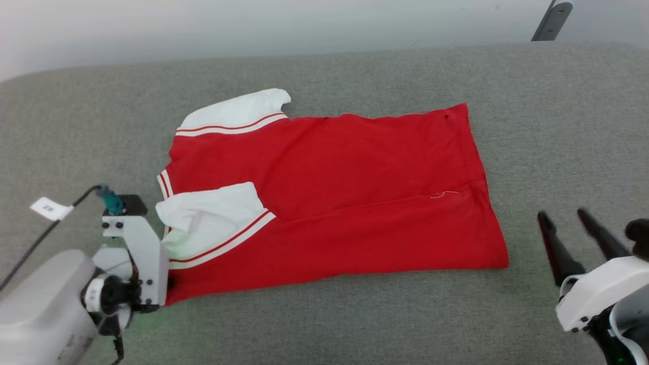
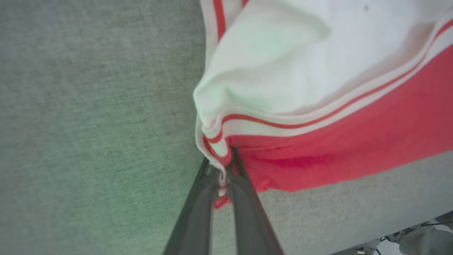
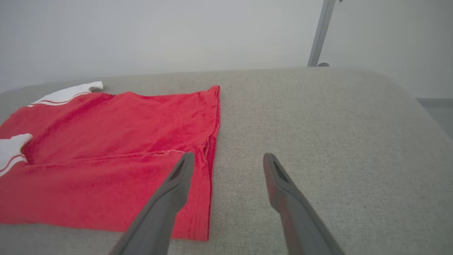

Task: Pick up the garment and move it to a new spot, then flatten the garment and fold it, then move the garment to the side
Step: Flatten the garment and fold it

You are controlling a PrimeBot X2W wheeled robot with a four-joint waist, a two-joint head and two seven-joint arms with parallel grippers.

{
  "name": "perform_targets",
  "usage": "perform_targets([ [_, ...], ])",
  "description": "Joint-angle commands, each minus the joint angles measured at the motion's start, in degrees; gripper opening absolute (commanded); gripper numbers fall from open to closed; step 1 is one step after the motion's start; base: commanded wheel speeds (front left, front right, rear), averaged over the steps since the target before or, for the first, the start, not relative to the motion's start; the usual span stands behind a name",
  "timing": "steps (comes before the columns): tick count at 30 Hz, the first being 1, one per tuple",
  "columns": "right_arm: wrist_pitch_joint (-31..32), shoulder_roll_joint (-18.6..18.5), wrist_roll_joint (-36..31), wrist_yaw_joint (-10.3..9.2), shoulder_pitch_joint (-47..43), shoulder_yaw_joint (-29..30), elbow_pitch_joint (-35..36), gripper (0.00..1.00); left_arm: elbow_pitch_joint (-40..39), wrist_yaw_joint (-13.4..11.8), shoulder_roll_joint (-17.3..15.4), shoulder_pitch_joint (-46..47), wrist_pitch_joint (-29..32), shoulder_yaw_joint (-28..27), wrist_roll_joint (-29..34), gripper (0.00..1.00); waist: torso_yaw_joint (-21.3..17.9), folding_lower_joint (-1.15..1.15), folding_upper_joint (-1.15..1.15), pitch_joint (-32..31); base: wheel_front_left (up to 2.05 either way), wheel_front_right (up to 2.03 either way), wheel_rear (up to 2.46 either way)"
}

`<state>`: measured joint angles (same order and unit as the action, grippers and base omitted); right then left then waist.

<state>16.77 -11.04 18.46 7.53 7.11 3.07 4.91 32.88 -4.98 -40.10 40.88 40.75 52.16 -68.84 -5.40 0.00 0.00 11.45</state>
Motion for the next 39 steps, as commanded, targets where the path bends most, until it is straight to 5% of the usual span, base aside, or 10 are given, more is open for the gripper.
perform_targets([
  [1,1.4,-0.3,1.1,-0.10,-0.5,-0.4,-0.6,1.00,0.8,0.3,2.1,-1.9,0.0,1.3,0.0,0.00,0.3,0.00,0.00,0.2,0.00,0.00,0.00],
  [10,12.6,-2.5,4.6,-0.09,3.5,-3.6,-7.5,1.00,1.5,1.5,4.3,1.1,-0.5,1.5,0.9,0.00,2.7,0.00,0.00,2.2,0.00,0.00,0.00],
  [18,16.5,-3.5,6.0,-0.09,8.6,-6.3,-17.4,1.00,2.0,2.3,5.7,2.8,-1.4,1.7,1.6,0.00,4.5,0.00,0.00,3.6,0.00,0.00,0.00],
  [19,17.0,-3.5,6.1,-0.09,9.1,-6.8,-18.7,0.91,2.1,2.4,5.8,2.9,-1.5,1.7,1.6,0.00,4.6,0.00,0.00,3.7,0.00,0.00,0.00],
  [20,17.5,-3.6,6.1,-0.09,9.6,-7.5,-19.9,0.27,2.1,2.5,5.8,2.9,-1.6,1.6,1.7,0.00,4.8,0.00,0.00,3.9,0.00,0.00,0.00],
  [21,17.9,-3.8,6.0,-0.09,10.0,-8.1,-21.0,0.00,2.1,2.6,5.9,3.1,-1.7,1.7,1.7,0.00,4.9,0.00,0.00,4.0,0.00,0.00,0.00],
  [29,17.0,-6.0,6.7,-0.13,12.7,-9.1,-24.1,0.00,1.9,3.1,5.3,2.8,-2.8,1.0,1.3,0.00,5.3,0.00,0.00,3.6,0.00,0.00,0.00],
  [39,21.2,-10.8,8.5,-0.16,8.9,-8.2,-19.7,0.00,-5.1,0.8,0.3,0.3,-0.4,0.9,0.5,0.00,5.6,0.00,0.00,1.7,0.00,0.00,0.00],
])
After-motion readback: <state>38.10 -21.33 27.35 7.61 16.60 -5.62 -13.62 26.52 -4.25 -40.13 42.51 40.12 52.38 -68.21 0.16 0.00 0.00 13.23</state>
